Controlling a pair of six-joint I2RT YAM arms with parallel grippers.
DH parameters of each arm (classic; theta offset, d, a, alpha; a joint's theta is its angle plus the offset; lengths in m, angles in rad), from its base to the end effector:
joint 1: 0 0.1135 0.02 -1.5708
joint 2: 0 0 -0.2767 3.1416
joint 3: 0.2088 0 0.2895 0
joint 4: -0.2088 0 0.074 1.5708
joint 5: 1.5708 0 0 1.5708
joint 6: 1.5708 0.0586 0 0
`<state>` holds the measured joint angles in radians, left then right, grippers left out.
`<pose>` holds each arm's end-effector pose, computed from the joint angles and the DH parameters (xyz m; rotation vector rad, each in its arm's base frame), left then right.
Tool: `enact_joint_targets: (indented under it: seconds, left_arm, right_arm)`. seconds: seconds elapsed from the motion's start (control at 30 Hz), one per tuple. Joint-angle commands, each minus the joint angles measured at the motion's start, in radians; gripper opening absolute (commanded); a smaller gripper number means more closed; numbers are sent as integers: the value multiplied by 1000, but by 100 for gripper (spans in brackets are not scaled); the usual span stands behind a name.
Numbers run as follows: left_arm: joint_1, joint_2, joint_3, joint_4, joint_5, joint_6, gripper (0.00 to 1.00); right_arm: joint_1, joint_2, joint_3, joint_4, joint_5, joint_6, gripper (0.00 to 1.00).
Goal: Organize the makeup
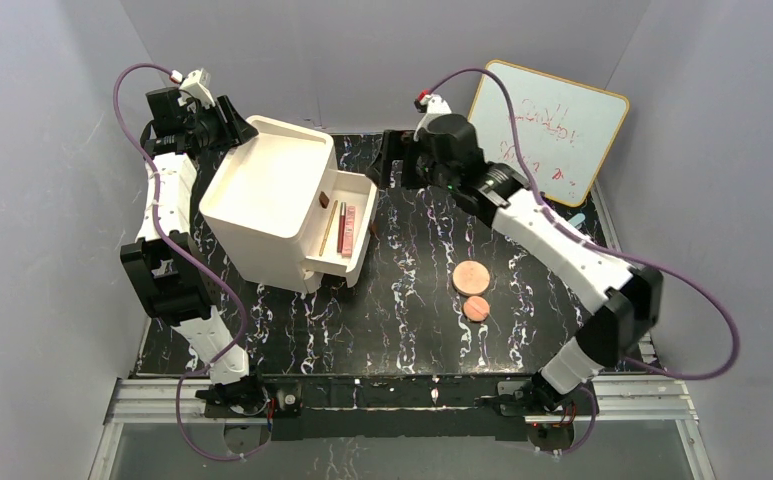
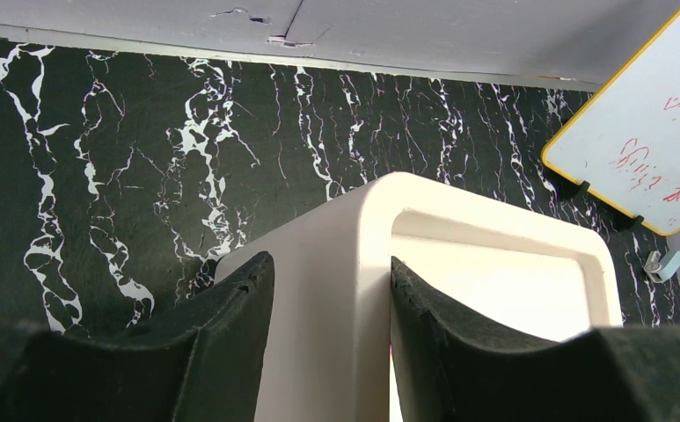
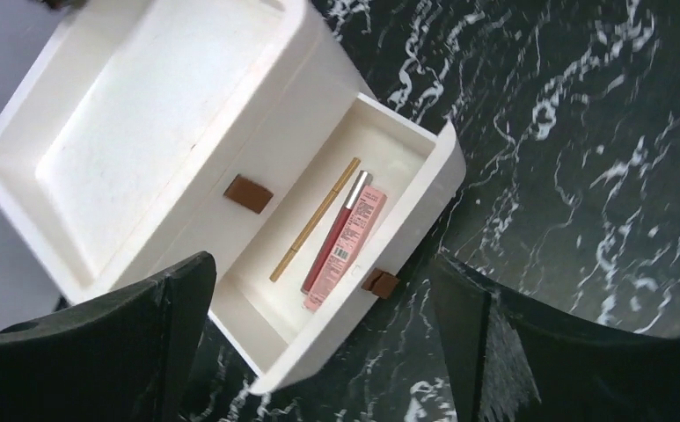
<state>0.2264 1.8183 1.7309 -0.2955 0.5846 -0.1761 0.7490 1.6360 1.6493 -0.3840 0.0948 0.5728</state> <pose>0.4839 0.0783 0.3709 -0.0015 1.9236 -0.5351 0.3288 0.2981 0.4054 -0.1125 2.0188 0.7730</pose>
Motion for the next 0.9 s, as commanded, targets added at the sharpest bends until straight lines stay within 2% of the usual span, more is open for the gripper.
enact_joint_targets:
  seconds: [0.0, 0.1, 0.23, 0.3, 0.57, 0.87]
  left_arm:
    - [-15, 18, -4, -87, 20, 6, 46]
    - [-15, 20, -4, -87, 22, 4, 46]
    - [-16, 20, -4, -87, 21, 5, 46]
    - [-16, 20, -6, -88, 23, 6, 46]
    - [-18, 22, -6, -85, 27, 6, 46]
    - [-17, 19, -7, -84, 25, 8, 45]
  right_arm:
    - [2, -114, -144, 230, -260, -477, 99]
    - [2, -147, -238, 224, -403, -657, 99]
    - [2, -228, -479, 383, -528, -832, 99]
    - [-1, -243, -543, 443, -552, -882, 99]
    - [-43, -105, -466, 358, -713, -927, 99]
    - [-52, 148, -297, 361, -788, -918, 99]
